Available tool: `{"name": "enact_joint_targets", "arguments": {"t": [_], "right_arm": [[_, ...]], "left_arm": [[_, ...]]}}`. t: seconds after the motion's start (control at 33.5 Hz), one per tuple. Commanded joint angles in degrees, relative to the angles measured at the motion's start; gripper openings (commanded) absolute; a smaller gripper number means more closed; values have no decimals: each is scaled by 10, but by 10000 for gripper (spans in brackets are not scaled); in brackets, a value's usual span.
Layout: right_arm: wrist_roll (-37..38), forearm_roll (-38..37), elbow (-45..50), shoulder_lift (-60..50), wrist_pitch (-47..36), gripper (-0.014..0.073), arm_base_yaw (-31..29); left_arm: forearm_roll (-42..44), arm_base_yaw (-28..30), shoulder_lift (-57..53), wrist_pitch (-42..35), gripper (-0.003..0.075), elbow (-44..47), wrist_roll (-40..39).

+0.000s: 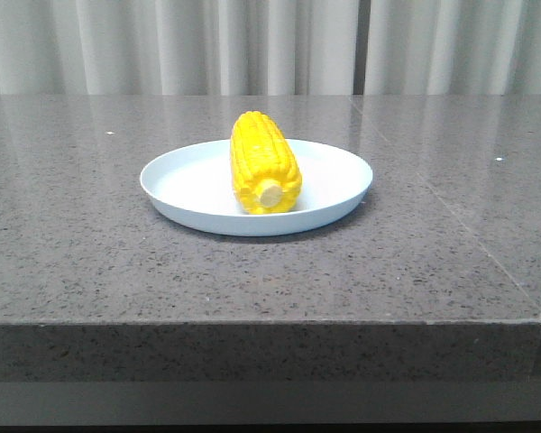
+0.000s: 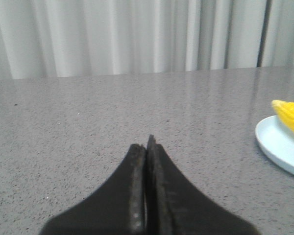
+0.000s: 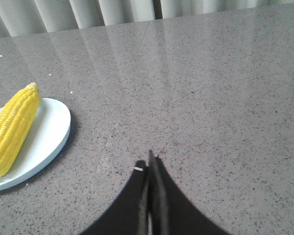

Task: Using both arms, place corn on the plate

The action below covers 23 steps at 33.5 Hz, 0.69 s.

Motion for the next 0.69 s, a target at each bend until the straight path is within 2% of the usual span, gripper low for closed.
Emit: {"name": "enact_joint_targets", "arguments": {"t": [0.0,0.48,0.54,0.66], "right_arm": [[-6,-11,-16,3,-44,-71,-4],[-6,-11,-16,3,-44,-71,-4],[-6,-11,-16,3,-44,-71,-4],[-6,-11,-16,3,-44,-71,-4]], "left_arm": [[-11,14,-10,-90,-20,16,8],[-11,76,-10,-254,-20,163,8],[-11,77,-10,-226,-20,160,8],[-11,77,-10,-221,-20,162,8]]}}
